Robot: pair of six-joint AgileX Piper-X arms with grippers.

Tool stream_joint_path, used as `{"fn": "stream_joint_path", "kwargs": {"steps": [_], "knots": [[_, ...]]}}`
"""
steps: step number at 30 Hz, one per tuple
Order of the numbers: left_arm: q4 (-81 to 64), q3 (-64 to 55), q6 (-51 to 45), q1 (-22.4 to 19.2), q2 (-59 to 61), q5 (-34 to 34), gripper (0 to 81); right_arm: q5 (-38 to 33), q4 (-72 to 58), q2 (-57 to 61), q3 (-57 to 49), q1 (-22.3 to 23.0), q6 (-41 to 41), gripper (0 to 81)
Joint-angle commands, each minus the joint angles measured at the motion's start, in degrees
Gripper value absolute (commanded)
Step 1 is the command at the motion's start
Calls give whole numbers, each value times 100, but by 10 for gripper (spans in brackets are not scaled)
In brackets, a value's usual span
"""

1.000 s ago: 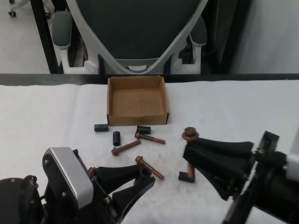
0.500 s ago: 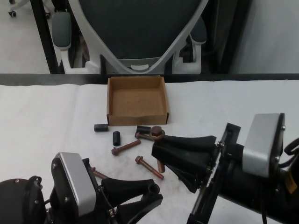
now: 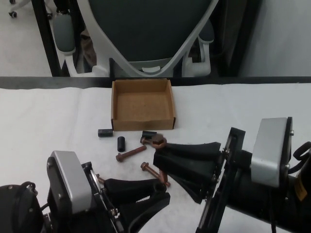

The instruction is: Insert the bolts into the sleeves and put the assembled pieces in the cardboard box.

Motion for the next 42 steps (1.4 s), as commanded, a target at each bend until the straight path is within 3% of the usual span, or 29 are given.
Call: {"fn": "stream_joint_path", "kwargs": {"steps": [1, 14, 18, 26, 35, 42], "knots": [[-210, -8, 0, -29, -72, 48, 8, -70, -87, -15, -78, 91, 22, 2], [-198, -8, 280, -29, -72, -97, 8, -70, -80, -15, -78, 194, 79, 2], [-212, -8, 280, -29, -72, -570, 8, -70, -80, -15, -78, 194, 66, 2], [-667, 36, 0, -29, -72, -696, 8, -70, 41, -15, -78, 194, 13, 2], [-834, 164, -147, -29, -72, -346, 8, -53, -32, -32, -78, 194, -26, 2], [-569, 164, 359, -29, -72, -61, 8, -53, -160, -89, -78, 194, -26, 2]]}}
